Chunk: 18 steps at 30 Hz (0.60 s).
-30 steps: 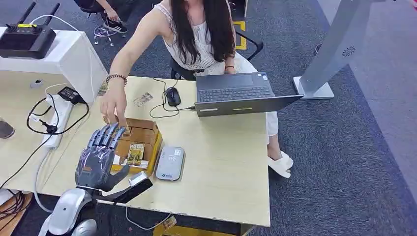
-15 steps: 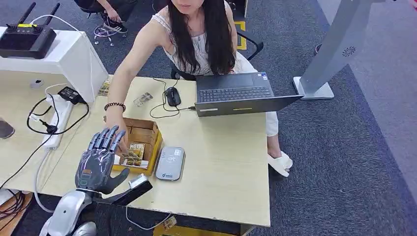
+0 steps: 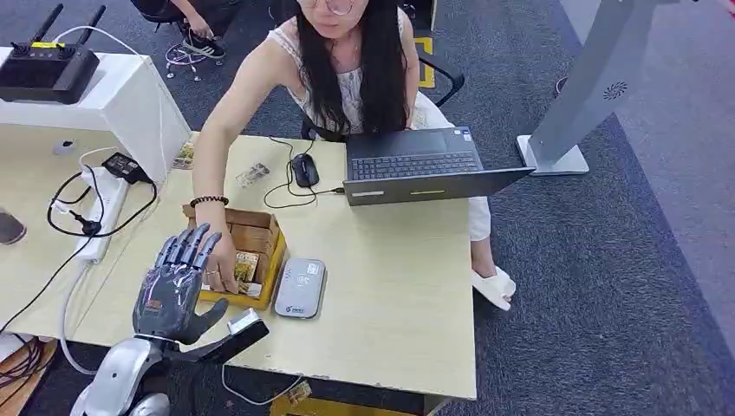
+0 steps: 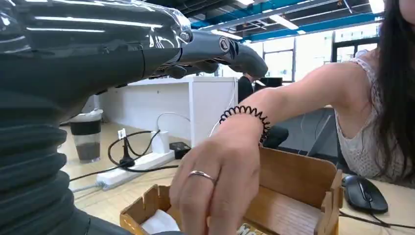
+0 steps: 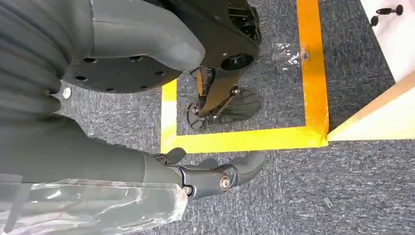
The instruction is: Pass the card to the sensor for recognition and then transmit it.
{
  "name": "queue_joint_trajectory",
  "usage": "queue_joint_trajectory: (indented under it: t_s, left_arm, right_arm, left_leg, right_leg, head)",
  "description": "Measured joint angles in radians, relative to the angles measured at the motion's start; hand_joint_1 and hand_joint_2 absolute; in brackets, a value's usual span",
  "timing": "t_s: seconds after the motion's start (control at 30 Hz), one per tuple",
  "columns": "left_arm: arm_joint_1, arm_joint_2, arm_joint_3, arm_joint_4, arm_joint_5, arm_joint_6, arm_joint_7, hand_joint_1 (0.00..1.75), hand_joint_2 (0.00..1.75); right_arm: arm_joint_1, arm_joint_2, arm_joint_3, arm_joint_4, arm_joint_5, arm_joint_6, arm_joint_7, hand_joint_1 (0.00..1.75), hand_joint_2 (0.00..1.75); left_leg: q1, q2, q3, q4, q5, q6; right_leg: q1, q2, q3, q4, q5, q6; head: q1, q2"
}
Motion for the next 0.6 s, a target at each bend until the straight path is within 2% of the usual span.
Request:
queue_joint_trajectory:
  t_s: [0.6]
  left_arm:
    - [0.018, 0.011, -0.026, 0.0, 0.005, -0.017, 0.002, 0.0, 1.75]
  right_arm:
    - [-0.001, 0.0, -0.001, 0.0, 0.016, 0.002, 0.003, 0.0, 1.75]
  left_leg:
    - [0.0, 0.0, 0.0, 0.0, 0.0, 0.0]
  right_leg:
    - [0.0, 0.0, 0.0, 0.0, 0.0, 0.0]
  head:
    - [0.0, 0.0]
